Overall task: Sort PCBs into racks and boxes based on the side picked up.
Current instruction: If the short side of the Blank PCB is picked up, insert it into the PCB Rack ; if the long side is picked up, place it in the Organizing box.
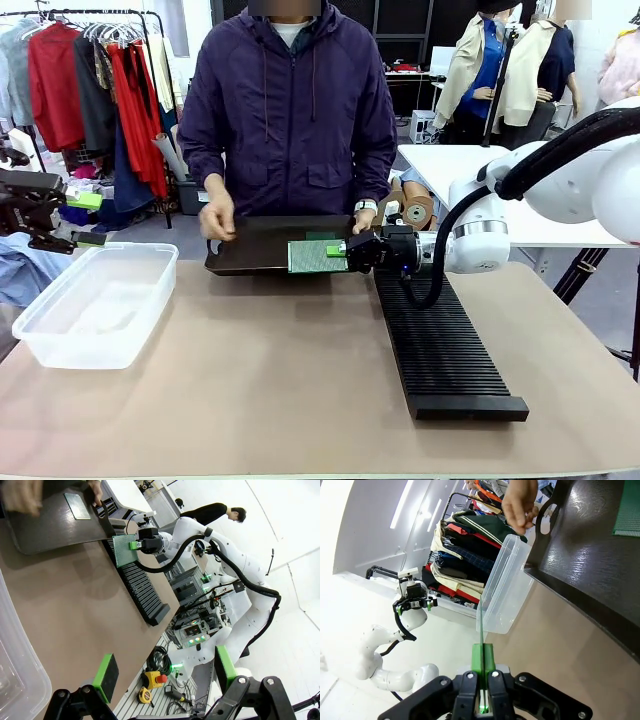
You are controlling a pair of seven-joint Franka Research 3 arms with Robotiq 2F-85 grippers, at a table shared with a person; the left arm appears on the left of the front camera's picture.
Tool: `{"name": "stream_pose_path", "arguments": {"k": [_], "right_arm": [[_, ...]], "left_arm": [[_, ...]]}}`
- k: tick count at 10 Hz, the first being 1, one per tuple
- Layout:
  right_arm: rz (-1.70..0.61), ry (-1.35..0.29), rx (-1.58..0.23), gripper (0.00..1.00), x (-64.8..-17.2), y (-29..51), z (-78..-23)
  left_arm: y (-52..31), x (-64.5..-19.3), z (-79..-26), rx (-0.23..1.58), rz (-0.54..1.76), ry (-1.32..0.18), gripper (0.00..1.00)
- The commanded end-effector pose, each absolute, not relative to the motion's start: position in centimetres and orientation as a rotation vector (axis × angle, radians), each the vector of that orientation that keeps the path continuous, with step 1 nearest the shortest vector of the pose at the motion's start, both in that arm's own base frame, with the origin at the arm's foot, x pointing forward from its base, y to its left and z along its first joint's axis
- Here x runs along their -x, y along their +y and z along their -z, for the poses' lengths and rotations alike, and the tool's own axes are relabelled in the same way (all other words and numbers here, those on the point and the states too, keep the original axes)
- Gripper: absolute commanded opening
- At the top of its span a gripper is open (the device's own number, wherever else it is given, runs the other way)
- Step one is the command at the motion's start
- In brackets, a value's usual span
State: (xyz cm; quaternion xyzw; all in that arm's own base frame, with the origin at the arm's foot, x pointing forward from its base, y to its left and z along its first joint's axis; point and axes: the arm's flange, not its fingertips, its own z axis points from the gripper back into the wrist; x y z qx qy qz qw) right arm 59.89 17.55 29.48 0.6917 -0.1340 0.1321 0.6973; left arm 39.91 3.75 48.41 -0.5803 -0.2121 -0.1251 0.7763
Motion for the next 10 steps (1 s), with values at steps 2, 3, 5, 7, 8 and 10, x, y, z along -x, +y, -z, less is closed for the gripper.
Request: {"name": "stream_pose_path", "arguments": {"k": [2,3,5,7,8,10], "right_arm": [[-0.305,-0.312,-1.559,0.00,-59.85,17.56,-29.63],[-0.305,-0.312,-1.559,0.00,-59.85,17.56,-29.63],[-0.305,-0.312,-1.559,0.00,-59.85,17.56,-29.63],[-0.305,-0.312,-1.559,0.00,-59.85,17.56,-29.63],[-0.305,-0.312,-1.559,0.00,-59.85,17.56,-29.63],[-0.305,-0.312,-1.559,0.00,-59.85,17.56,-29.63]], "left_arm": [[3.76,-39.83,-48.58,1.269,0.263,-0.455,1.00],[3.76,-39.83,-48.58,1.269,0.263,-0.455,1.00],[3.76,-39.83,-48.58,1.269,0.263,-0.455,1.00],[3.76,-39.83,-48.58,1.269,0.263,-0.455,1.00],[3.76,-39.83,-48.58,1.269,0.263,-0.455,1.00],[3.76,-39.83,-48.58,1.269,0.263,-0.455,1.00]]}}
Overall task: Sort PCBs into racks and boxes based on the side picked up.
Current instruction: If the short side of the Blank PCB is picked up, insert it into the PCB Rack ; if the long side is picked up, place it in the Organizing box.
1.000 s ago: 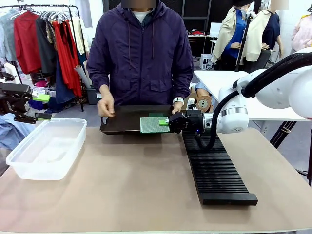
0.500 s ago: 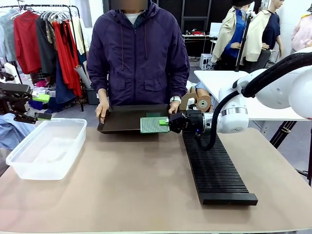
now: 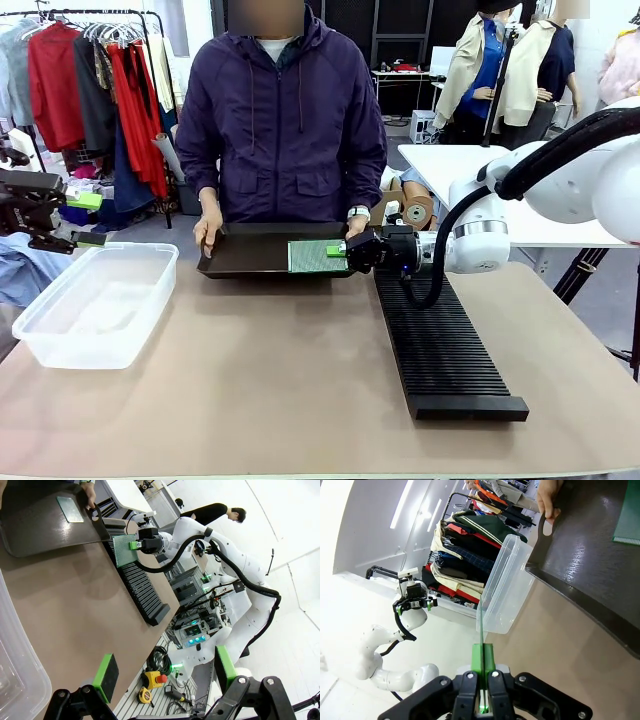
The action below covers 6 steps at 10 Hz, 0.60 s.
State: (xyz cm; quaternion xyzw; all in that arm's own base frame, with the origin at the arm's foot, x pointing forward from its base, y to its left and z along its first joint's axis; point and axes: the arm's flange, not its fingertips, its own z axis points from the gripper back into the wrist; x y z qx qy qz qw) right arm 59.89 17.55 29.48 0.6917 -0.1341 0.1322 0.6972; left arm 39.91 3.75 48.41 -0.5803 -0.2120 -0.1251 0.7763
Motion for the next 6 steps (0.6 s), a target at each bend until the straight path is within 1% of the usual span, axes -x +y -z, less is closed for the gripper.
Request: {"name": "stream_pose_path", "arguments": {"k": [1,4,6], "right_arm": [[-0.305,-0.312,-1.559,0.00,-59.8,17.6,-29.6],[-0.295,-0.299,-1.542,0.00,-59.9,17.5,-29.5],[-0.385,-0.316,-1.554,0.00,-59.9,16.5,-30.1]], "left_arm": [[3.8,-39.8,-48.6,1.269,0.263,-0.455,1.00],[3.8,-39.8,-48.6,1.269,0.263,-0.455,1.00],[3.8,-39.8,-48.6,1.269,0.263,-0.455,1.00]]}}
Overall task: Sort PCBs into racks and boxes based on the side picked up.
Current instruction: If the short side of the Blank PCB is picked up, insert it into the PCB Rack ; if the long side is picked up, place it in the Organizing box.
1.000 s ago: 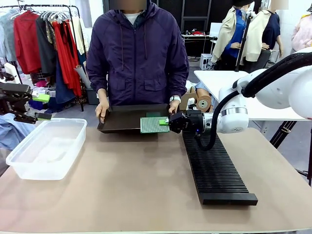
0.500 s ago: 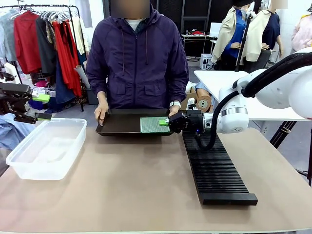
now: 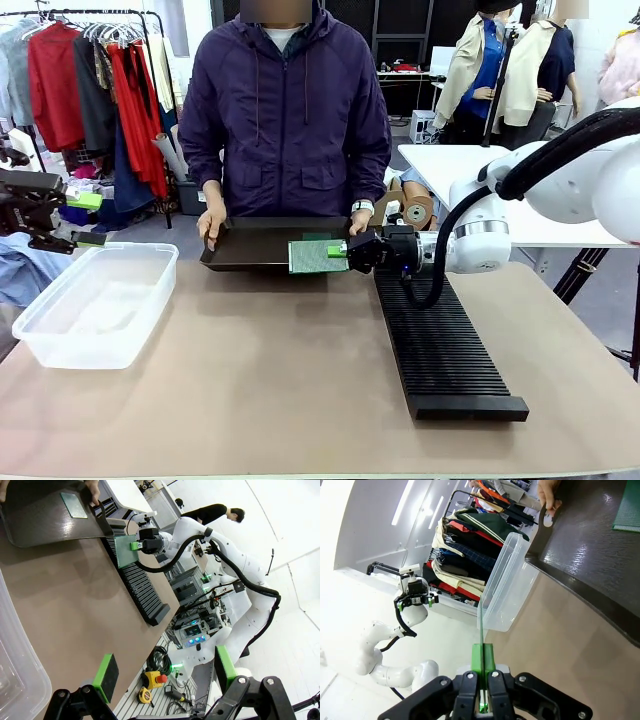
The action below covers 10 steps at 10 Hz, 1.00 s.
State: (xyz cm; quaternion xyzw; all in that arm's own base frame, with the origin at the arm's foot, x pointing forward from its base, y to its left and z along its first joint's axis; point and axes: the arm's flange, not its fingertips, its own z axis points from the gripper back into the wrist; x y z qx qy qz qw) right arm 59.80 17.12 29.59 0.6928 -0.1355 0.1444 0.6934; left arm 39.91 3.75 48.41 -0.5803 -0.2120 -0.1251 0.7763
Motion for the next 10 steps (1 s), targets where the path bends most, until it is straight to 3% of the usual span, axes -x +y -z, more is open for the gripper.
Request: {"name": "stream_pose_path", "arguments": {"k": [1,5,10], "right_arm": [[-0.411,-0.310,-1.555,0.00,-59.7,15.7,-30.7],[-0.503,-0.371,-1.540,0.00,-58.9,12.3,-34.3],[-0.750,-0.632,-1.454,0.00,-58.7,5.1,-37.5]], "left_arm": [[3.8,-39.8,-48.6,1.269,0.263,-0.455,1.00],[3.8,-39.8,-48.6,1.269,0.263,-0.455,1.00],[3.8,-39.8,-48.6,1.269,0.263,-0.455,1.00]]}}
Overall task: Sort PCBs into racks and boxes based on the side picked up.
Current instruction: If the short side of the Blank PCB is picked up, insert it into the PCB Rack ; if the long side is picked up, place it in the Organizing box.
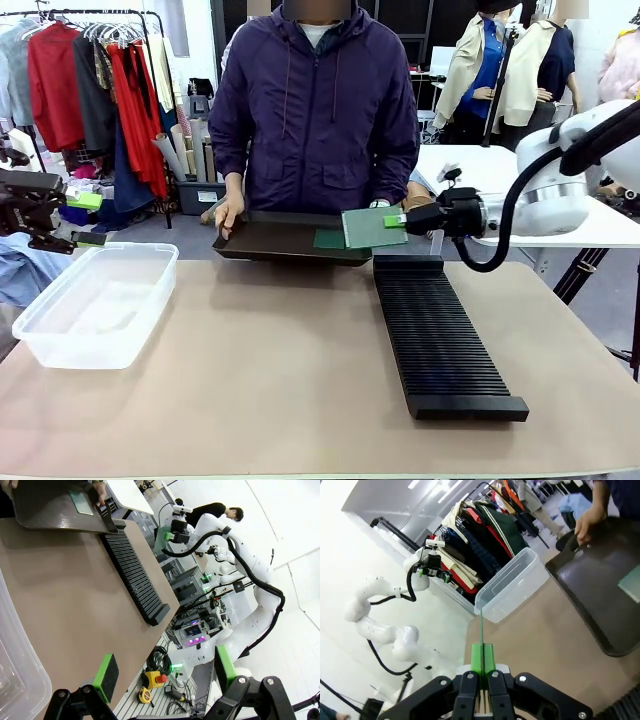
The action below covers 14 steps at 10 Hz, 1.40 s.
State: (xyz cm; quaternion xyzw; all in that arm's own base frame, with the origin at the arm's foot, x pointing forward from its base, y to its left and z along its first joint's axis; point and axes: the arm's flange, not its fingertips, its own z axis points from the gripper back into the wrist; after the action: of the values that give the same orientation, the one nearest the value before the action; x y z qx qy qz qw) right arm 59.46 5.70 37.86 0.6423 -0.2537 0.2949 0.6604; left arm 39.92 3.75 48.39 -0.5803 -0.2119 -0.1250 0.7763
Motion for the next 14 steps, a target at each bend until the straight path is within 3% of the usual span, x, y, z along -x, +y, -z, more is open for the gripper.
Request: {"name": "stream_pose_path", "arguments": {"k": [1,5,9,14], "right_arm": [[-0.789,-0.668,-1.448,0.00,-58.4,3.5,-37.5],[-0.943,-0.707,-1.487,0.00,-58.2,-0.5,-37.4],[-1.186,-0.813,-1.390,0.00,-58.3,-5.0,-35.1],[-1.275,-1.026,-1.391,0.00,-58.4,-7.4,-30.8]], "left_arm": [[3.8,-39.8,-48.6,1.269,0.263,-0.455,1.00],[3.8,-39.8,-48.6,1.269,0.263,-0.455,1.00],[3.8,-39.8,-48.6,1.269,0.263,-0.455,1.00],[3.8,-39.8,-48.6,1.269,0.263,-0.455,1.00]]}}
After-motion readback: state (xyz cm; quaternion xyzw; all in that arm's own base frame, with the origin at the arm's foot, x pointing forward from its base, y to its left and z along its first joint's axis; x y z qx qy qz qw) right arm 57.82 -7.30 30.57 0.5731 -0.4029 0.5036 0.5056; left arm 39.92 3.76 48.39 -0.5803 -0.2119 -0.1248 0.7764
